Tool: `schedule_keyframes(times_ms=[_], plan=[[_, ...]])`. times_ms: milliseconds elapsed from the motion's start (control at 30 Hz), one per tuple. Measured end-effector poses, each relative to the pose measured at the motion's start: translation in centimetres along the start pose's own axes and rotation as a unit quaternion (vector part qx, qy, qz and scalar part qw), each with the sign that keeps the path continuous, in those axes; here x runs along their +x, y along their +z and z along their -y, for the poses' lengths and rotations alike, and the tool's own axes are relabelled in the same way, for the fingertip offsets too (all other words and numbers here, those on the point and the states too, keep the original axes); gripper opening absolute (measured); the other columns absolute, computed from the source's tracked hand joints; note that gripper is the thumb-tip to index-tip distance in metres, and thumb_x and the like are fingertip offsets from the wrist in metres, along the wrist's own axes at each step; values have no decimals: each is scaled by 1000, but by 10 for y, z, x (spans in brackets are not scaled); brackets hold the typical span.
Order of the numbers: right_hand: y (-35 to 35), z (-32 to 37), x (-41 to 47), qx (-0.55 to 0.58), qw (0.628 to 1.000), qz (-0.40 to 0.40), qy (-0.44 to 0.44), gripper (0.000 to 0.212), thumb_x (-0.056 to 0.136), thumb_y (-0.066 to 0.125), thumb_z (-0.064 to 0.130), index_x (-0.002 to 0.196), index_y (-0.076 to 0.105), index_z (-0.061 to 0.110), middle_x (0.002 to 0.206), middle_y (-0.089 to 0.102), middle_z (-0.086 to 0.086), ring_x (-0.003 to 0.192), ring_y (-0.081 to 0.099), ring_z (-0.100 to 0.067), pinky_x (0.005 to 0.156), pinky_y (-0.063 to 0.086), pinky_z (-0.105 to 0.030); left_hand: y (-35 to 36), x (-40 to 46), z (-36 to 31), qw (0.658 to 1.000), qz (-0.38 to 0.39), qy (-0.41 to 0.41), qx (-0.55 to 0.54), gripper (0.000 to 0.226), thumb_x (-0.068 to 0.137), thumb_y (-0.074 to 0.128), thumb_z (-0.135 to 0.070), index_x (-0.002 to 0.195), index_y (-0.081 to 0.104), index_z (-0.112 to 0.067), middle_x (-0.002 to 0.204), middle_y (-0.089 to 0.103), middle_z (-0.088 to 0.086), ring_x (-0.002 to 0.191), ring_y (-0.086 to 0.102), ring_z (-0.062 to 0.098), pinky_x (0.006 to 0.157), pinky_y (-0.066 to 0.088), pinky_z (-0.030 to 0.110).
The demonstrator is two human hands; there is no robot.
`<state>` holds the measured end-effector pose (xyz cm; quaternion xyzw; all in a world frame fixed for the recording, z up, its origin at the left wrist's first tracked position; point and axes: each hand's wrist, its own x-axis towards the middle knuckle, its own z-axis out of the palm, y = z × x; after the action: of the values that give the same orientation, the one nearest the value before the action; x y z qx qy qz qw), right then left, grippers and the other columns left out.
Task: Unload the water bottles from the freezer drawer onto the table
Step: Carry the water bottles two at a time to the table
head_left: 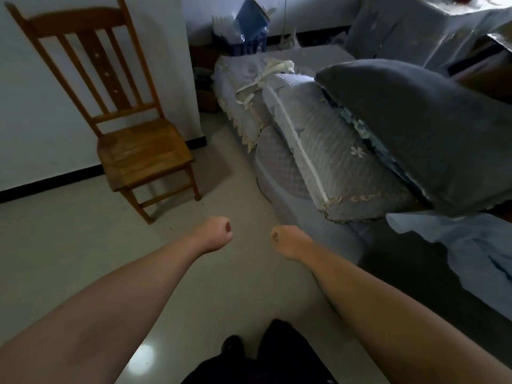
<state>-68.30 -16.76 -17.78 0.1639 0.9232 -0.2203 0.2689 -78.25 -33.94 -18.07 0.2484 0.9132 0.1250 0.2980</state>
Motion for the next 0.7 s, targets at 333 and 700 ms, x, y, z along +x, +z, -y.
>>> schedule_keyframes(times_ms=[333,700], plan=[[-48,84,150,-111,987,58,-103,32,97,40,15,108,67,1,115,66,-17,106,62,-32,89,52,-37,-79,61,92,992,-37,-101,-68,24,96,48,-26,108,62,-11,110,64,5,99,61,23,76,47,29],[-122,248,320,-192,947,103,-235,26,97,41,22,110,62,13,115,63,-8,102,60,-26,87,52,-36,-175,121,202,947,-119,-252,-162,22,94,48,-29,99,60,-12,104,63,10,101,61,30,79,48,35]])
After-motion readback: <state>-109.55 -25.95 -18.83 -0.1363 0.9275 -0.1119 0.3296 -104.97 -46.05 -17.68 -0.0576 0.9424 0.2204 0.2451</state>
